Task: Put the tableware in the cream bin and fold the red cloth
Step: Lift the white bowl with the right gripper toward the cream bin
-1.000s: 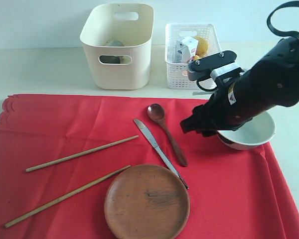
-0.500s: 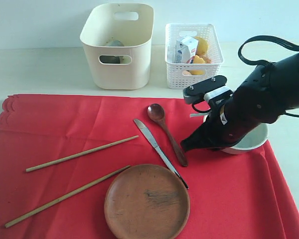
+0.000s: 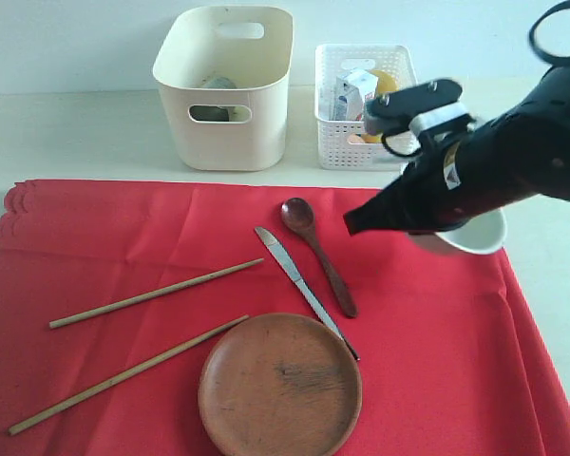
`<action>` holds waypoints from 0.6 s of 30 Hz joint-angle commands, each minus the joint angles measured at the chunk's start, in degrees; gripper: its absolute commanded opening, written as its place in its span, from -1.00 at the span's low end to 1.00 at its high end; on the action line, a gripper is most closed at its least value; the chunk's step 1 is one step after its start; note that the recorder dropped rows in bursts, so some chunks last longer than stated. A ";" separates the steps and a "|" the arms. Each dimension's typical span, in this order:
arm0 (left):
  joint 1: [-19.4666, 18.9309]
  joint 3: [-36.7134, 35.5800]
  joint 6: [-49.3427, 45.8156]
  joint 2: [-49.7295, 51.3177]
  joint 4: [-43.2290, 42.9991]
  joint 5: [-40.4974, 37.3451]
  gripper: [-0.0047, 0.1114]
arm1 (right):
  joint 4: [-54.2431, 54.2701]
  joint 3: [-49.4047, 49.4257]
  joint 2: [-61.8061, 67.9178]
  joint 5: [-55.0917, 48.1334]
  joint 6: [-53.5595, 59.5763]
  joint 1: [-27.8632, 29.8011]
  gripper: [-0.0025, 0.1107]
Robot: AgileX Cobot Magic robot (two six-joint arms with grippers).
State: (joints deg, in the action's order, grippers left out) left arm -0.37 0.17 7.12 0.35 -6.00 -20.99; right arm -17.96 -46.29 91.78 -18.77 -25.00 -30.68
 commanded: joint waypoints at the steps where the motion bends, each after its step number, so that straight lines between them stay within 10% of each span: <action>1: 0.40 -0.17 -0.01 -0.35 0.07 0.39 -0.92 | -0.24 -1.80 -6.43 9.34 -0.10 0.15 -0.96; 9: 0.40 -0.17 -0.01 -0.35 0.07 0.39 -0.92 | -0.24 -12.94 -3.65 30.45 4.28 0.15 -0.96; 18: 0.40 -0.17 -0.01 -0.35 0.07 0.39 -0.92 | -1.78 -34.04 16.38 30.98 4.31 0.15 -0.96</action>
State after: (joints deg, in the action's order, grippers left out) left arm -0.37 0.17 7.12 0.35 -6.00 -20.99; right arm -18.87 -74.90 102.70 11.32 -21.50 -30.68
